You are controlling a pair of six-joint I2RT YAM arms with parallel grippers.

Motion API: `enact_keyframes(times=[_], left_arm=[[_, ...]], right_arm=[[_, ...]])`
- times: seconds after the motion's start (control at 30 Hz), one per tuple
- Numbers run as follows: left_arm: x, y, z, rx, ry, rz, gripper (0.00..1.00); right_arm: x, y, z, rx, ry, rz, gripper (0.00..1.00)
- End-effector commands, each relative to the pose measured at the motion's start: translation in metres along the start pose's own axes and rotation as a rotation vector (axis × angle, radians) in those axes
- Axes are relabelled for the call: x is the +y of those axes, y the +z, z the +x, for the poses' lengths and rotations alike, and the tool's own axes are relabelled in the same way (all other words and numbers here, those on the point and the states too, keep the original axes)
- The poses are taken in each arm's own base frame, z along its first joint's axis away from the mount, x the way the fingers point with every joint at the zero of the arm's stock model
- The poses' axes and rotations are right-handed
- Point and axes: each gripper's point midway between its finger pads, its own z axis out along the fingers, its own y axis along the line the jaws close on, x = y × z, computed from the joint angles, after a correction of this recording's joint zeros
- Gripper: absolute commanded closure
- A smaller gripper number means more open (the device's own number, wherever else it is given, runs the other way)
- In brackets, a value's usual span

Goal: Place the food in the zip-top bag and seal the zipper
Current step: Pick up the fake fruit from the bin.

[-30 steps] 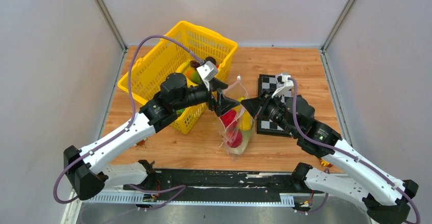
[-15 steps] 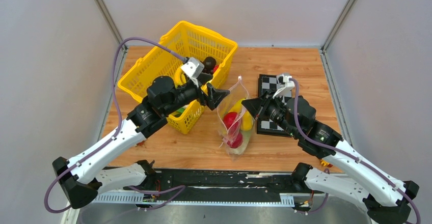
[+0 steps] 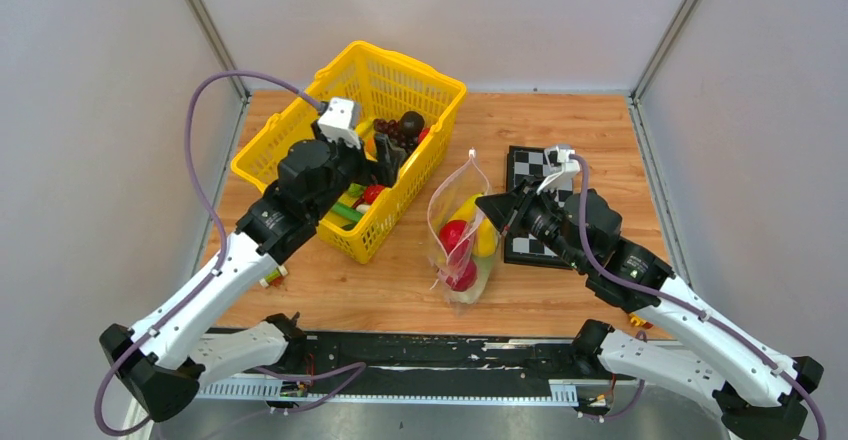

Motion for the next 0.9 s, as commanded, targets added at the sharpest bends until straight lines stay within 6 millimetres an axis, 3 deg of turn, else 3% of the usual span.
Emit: enact_keyframes(times=[0.0,0.23,0.43,0.63,0.77,0.87], left_arm=[[0.049,-0.002,-0.005,-0.028,-0.16,-0.173,0.0],[0.109,0.02,0.042,0.162,-0.203,-0.357,0.0],[0.145,0.054,0.108,0.371,-0.211,-0.45,0.0],[0.181,0.078,0.162,0.471,-0.231,-0.536,0.0],[0.199,0.086,0.178,0.464,-0.244,-0.6,0.0],[0.2,0.096,0.187,0.461,-0.243,-0.582,0.0]], right_arm=[[0.008,-0.005,-0.015,-0.052,0.012,-0.025,1.0],[0.012,-0.002,-0.015,-0.045,0.015,-0.036,1.0],[0.013,-0.002,-0.015,-0.039,0.016,-0.04,1.0],[0.013,-0.004,-0.016,-0.042,0.016,-0.039,1.0],[0.012,-0.003,-0.014,-0.039,0.017,-0.037,1.0],[0.012,-0.001,-0.012,-0.032,0.016,-0.039,1.0]])
